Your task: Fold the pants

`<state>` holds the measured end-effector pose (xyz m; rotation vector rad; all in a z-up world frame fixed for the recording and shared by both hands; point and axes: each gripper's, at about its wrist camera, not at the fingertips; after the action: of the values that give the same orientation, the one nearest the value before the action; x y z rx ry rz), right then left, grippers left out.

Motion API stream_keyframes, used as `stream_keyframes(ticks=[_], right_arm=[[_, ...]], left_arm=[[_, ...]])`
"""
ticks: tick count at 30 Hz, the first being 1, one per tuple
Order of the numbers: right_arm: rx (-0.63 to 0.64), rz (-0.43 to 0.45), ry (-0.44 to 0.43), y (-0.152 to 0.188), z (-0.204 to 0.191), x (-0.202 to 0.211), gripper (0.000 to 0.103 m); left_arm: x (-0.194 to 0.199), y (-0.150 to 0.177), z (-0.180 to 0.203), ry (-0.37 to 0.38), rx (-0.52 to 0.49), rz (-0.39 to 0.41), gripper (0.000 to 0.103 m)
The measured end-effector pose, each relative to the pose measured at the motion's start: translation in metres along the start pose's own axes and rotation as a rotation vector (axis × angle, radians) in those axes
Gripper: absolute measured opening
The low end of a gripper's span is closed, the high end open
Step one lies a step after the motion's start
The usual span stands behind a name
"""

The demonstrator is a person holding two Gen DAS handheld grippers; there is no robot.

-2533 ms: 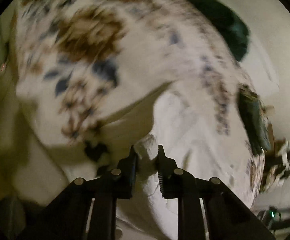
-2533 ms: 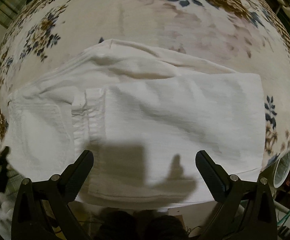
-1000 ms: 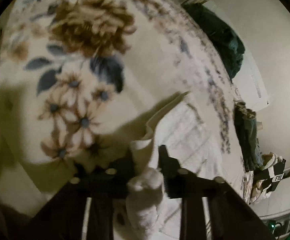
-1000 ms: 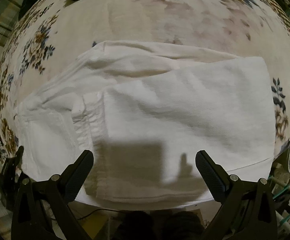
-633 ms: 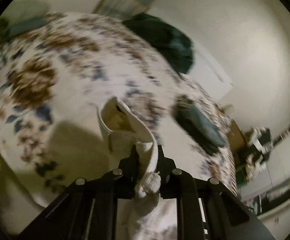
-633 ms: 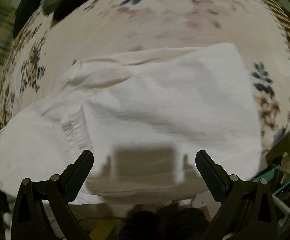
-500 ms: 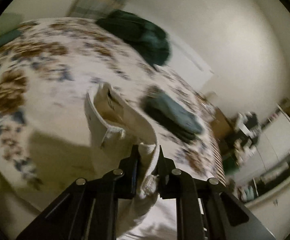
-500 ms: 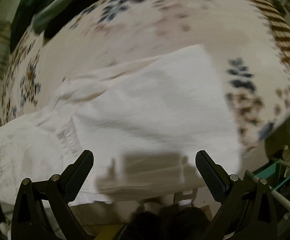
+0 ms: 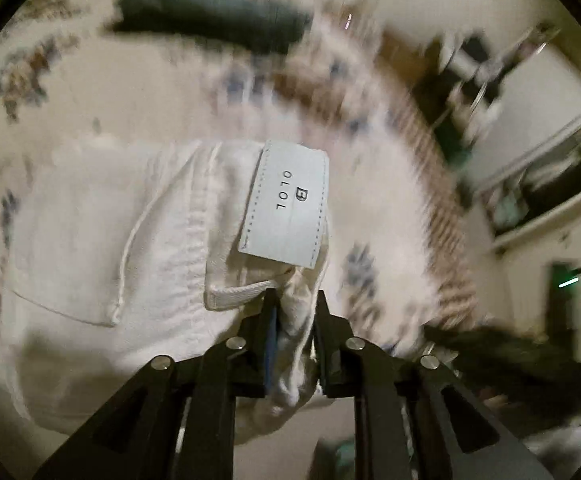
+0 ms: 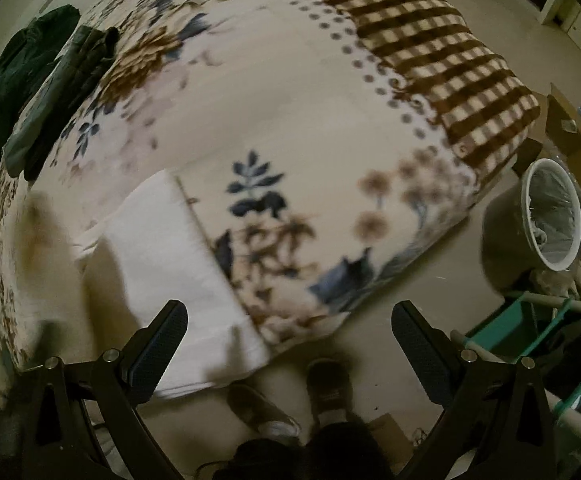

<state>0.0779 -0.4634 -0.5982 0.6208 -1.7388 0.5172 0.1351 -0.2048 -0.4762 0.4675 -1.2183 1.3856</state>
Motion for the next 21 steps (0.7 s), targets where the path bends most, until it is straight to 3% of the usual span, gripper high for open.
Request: stream_keyframes(ticks=[2, 3, 5, 7, 10, 15, 21], right_arm=[[0.015, -0.001, -0.008, -0.002, 0.002, 0.001, 0.103], [0.03, 0.0, -0.02, -0.003, 0.002, 0.003, 0.103], [0.062, -0.006, -0.059, -0.006, -0.006, 0.004, 0.103], [0.081, -0.019, -0.104, -0.007, -0.014, 0.005, 0.103], [0.114, -0.067, -0.217, -0.01, -0.032, 0.003, 0.103], [0.202, -0.188, -0.392, -0.005, -0.091, -0.029, 0.103], [0.188, -0.31, -0.401, 0.0, -0.134, -0.103, 0.103]], left_arm=[[-0.008, 0.002, 0.003, 0.033, 0.032, -0.052, 0.016], [-0.003, 0.0, 0.005, 0.012, 0.033, -0.049, 0.019], [0.008, -0.001, 0.013, 0.01, 0.015, -0.05, 0.062], [0.026, -0.009, 0.005, 0.032, 0.038, -0.027, 0.08], [0.056, -0.013, -0.018, -0.019, 0.064, 0.022, 0.081], [0.09, -0.008, -0.096, -0.228, 0.146, 0.044, 0.081], [0.091, 0.012, -0.17, -0.375, 0.237, -0.036, 0.081]])
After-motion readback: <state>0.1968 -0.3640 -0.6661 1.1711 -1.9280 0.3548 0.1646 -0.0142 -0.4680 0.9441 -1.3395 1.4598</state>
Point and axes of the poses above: each gripper's, at about its wrist camera, not at the fingertips, and x roughly against the way its jaws point, z to its right, y to its underside, and after that the axes turned 10 degrees about -x, right-handed
